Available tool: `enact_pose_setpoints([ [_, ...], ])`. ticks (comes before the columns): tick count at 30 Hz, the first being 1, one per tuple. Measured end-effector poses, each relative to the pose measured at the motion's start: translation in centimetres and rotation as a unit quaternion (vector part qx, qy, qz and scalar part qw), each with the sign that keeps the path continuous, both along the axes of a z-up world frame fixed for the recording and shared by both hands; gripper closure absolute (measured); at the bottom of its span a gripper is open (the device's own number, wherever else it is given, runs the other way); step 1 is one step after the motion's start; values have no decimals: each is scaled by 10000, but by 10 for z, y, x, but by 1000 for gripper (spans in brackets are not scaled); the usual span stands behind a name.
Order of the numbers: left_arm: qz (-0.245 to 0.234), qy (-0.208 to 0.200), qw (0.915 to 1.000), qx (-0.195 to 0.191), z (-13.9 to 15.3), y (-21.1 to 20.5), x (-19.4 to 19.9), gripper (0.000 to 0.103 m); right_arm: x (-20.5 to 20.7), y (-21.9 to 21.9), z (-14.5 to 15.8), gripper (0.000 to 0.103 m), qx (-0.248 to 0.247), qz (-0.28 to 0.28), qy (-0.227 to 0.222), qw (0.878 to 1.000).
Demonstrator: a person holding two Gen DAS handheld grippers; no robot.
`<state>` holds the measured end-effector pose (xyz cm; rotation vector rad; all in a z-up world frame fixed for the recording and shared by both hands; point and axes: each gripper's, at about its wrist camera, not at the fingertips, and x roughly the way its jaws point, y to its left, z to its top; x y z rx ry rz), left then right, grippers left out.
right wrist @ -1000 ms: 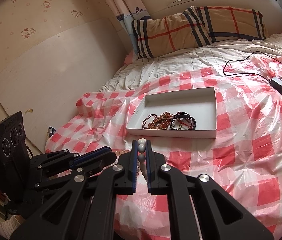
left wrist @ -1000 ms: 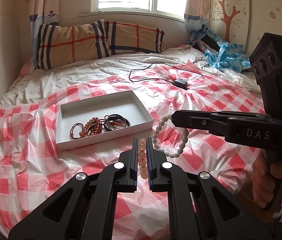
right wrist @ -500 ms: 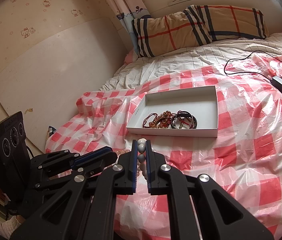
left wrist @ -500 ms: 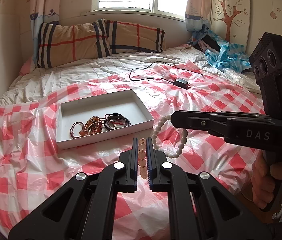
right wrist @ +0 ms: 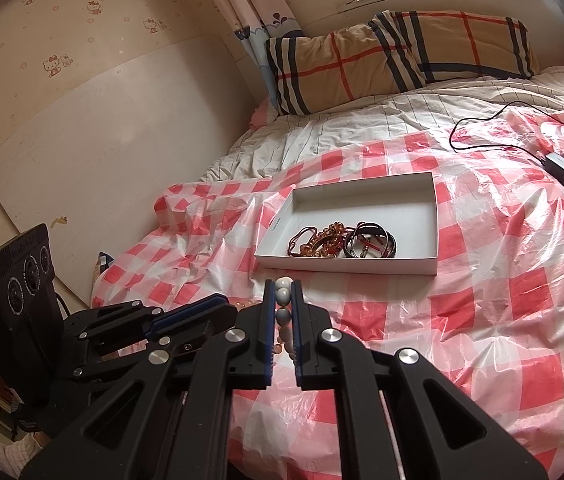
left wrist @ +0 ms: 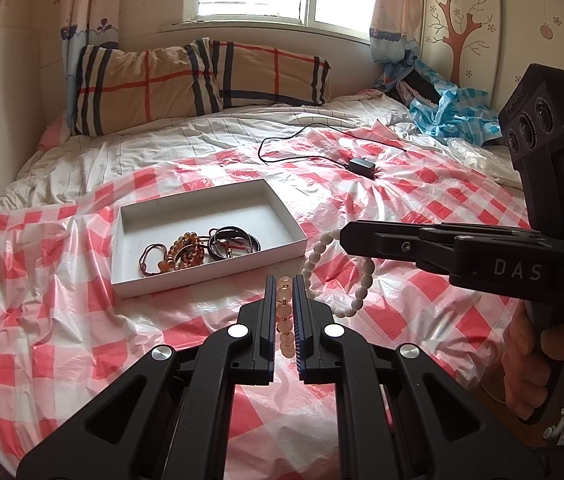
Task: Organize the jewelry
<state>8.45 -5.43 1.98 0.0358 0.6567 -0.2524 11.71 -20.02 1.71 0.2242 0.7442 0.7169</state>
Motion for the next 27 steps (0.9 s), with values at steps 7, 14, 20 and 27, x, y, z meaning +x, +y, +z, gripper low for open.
enact_pose_setpoints([
  [7, 3, -9, 10000, 2, 1, -1, -1, 96, 0, 0, 0, 95, 1, -2, -1, 10000],
  [14, 4, -5, 10000, -3, 0, 1, 0, 96, 0, 1, 3, 95, 16, 10, -17, 10000],
  [20, 3, 2, 10000, -6, 0, 1, 0, 96, 2, 0, 4, 95, 25, 28, -4, 10000],
  [27, 5, 11, 10000, -24, 0, 2, 0, 96, 2, 2, 3, 95, 20, 34, 6, 10000],
])
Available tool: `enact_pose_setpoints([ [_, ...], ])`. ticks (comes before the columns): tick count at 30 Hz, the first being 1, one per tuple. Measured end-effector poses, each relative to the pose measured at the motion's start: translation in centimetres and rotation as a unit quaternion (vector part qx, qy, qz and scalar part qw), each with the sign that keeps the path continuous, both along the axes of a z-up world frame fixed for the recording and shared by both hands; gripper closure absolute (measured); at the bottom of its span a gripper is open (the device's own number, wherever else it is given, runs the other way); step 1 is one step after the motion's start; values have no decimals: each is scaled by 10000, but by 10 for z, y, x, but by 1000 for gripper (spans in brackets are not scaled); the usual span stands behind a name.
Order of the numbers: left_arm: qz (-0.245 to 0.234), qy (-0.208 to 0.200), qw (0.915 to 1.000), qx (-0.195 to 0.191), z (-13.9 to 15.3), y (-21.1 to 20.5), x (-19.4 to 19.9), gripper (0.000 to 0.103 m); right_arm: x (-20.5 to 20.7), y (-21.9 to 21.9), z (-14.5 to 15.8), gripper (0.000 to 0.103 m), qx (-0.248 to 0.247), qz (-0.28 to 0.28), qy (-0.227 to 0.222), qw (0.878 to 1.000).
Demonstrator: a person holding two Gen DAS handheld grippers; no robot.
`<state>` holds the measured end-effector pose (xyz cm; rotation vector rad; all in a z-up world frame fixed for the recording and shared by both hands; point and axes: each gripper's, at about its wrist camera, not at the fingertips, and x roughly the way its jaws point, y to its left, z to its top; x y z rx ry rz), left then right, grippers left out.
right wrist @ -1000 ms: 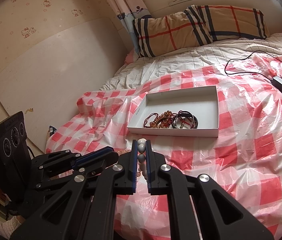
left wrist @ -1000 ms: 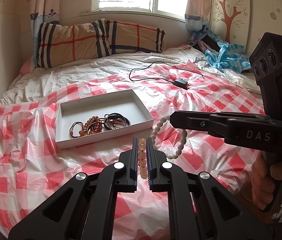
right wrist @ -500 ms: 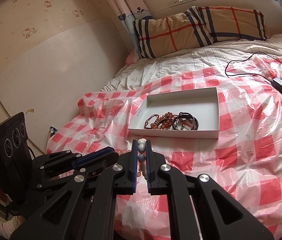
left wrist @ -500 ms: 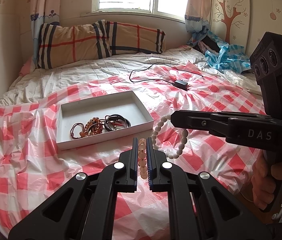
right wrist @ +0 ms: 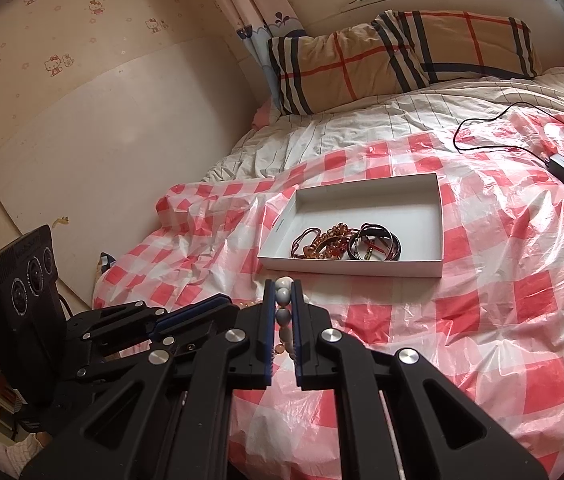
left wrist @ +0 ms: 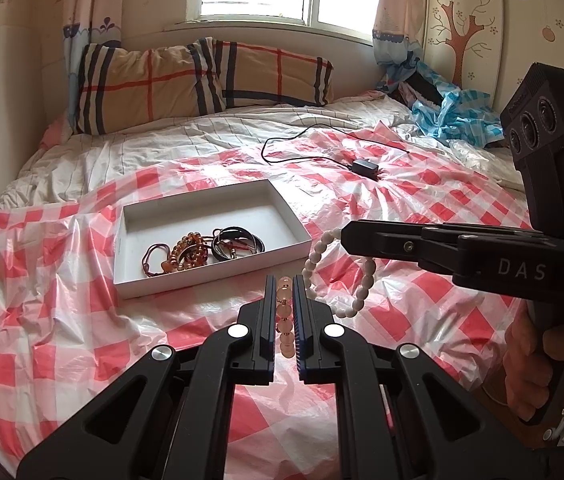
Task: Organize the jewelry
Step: 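Lower the pink beads with the left tool while the right tool lowers the white beads into the box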
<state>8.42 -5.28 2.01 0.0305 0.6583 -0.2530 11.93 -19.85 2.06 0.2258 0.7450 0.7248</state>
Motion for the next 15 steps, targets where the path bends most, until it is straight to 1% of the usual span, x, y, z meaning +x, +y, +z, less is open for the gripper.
enact_pose_setpoints([
  [8, 0, 6, 10000, -16, 0, 1, 0, 96, 1, 4, -2, 95, -5, 16, 0, 10000],
  [15, 36, 31, 9998, -167, -3, 12, 11, 96, 12, 11, 0, 95, -13, 59, -63, 10000],
])
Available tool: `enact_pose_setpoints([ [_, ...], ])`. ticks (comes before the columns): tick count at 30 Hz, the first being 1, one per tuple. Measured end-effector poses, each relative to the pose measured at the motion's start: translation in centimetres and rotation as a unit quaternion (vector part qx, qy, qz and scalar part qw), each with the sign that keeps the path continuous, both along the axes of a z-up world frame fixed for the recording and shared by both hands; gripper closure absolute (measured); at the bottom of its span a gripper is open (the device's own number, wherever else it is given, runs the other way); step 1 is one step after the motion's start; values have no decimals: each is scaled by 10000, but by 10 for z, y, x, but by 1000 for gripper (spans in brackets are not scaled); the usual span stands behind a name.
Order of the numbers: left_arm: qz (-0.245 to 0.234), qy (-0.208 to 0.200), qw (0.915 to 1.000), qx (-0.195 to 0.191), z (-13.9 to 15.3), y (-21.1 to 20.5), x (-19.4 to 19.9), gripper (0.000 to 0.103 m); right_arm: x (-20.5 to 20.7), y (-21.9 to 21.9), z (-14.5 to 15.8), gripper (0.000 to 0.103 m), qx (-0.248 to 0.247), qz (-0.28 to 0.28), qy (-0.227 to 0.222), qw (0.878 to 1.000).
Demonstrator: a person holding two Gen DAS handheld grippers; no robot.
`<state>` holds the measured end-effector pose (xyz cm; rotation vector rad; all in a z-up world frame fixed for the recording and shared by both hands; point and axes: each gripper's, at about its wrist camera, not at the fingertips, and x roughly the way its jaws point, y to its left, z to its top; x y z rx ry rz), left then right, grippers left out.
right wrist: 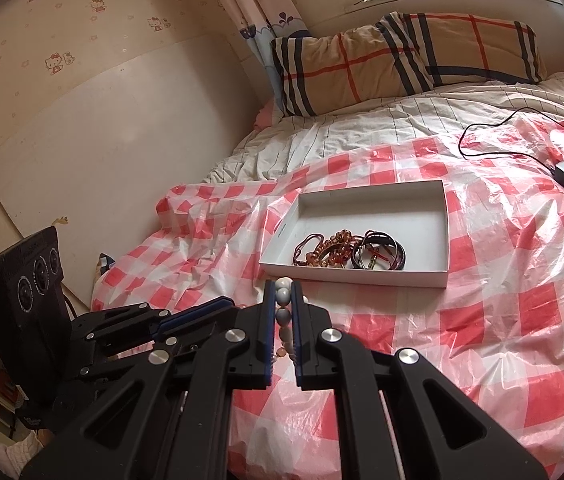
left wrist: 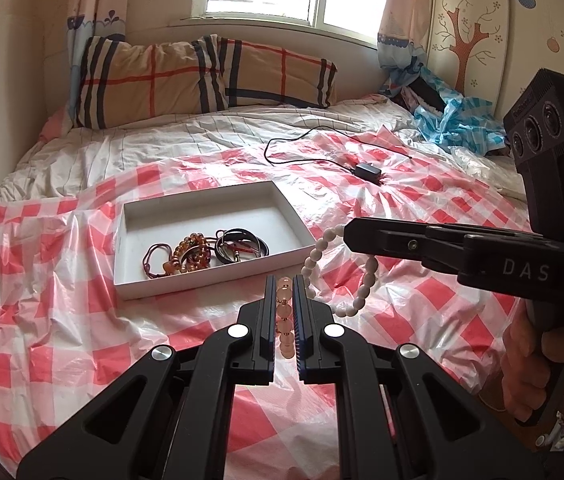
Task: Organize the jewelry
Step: 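Lower the pink beads with the left tool while the right tool lowers the white beads into the box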
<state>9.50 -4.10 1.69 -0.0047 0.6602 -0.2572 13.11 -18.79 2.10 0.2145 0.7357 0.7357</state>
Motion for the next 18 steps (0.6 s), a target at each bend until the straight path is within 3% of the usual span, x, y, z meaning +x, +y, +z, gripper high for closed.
enact_pose_setpoints([
  [11, 71, 80, 9998, -186, 0, 20, 54, 96, 42, 9, -7, 95, -52, -73, 15, 10000],
  [18, 131, 163, 9994, -265, -9, 29, 104, 96, 90, 24, -22, 95, -19, -65, 128, 9999],
])
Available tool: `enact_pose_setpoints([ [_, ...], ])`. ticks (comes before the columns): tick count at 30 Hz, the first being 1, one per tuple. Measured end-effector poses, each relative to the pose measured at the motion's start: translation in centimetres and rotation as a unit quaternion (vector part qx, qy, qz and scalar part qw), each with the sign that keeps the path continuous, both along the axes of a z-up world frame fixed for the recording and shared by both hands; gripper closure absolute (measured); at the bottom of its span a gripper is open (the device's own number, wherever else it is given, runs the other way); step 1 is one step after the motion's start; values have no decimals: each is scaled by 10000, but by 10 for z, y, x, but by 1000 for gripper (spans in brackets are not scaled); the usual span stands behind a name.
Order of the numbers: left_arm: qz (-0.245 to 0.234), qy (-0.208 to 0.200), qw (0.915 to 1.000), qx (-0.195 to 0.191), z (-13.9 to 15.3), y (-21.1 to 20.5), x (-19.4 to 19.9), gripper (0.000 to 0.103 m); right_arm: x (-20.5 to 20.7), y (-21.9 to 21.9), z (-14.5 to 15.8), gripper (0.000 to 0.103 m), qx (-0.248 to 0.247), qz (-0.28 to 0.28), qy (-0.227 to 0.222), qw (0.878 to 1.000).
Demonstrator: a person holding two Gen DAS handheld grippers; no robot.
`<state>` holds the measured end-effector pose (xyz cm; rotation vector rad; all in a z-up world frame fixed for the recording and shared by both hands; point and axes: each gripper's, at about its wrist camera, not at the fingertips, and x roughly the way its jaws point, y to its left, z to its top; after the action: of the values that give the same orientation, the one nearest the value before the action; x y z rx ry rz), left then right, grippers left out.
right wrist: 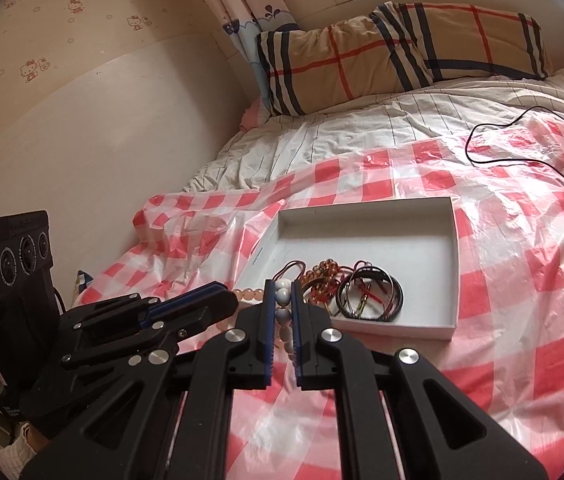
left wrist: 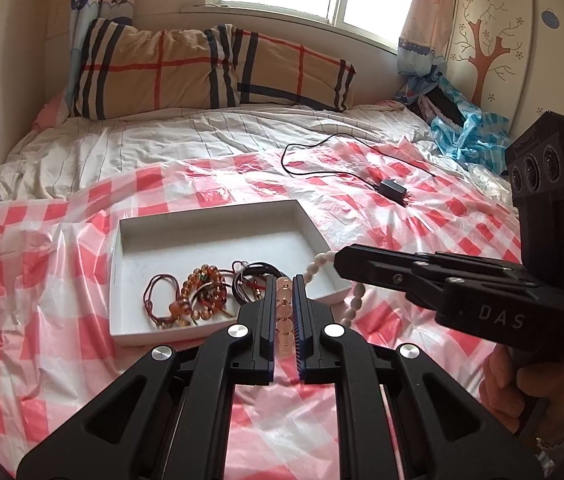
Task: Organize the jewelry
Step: 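Lower the pink beads with the left tool while the right tool lowers the white beads into the box, then open both tools to release the bead strings into the box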
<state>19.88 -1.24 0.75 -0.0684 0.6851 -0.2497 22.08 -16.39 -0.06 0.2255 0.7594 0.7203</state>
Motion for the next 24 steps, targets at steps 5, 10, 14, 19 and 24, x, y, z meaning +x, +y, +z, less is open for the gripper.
enact_pose_setpoints([
  [5, 21, 5, 10000, 39, -5, 3, 27, 96, 33, 12, -8, 95, 89, 23, 32, 10000],
  [10, 133, 36, 9999, 93, -19, 10, 52, 96, 58, 21, -17, 95, 124, 29, 51, 9999],
  [14, 495, 462, 9966, 458, -50, 18, 78, 95, 80, 20, -43, 74, -793, -645, 21, 9948],
  [19, 888, 530, 9927, 629, -54, 22, 59, 40, 51, 6, -38, 43, -929, -714, -132, 9930],
  [24, 1005, 370, 9917, 717, -25, 15, 7, 27, -14, -7, -14, 30, -904, -816, -289, 9921],
])
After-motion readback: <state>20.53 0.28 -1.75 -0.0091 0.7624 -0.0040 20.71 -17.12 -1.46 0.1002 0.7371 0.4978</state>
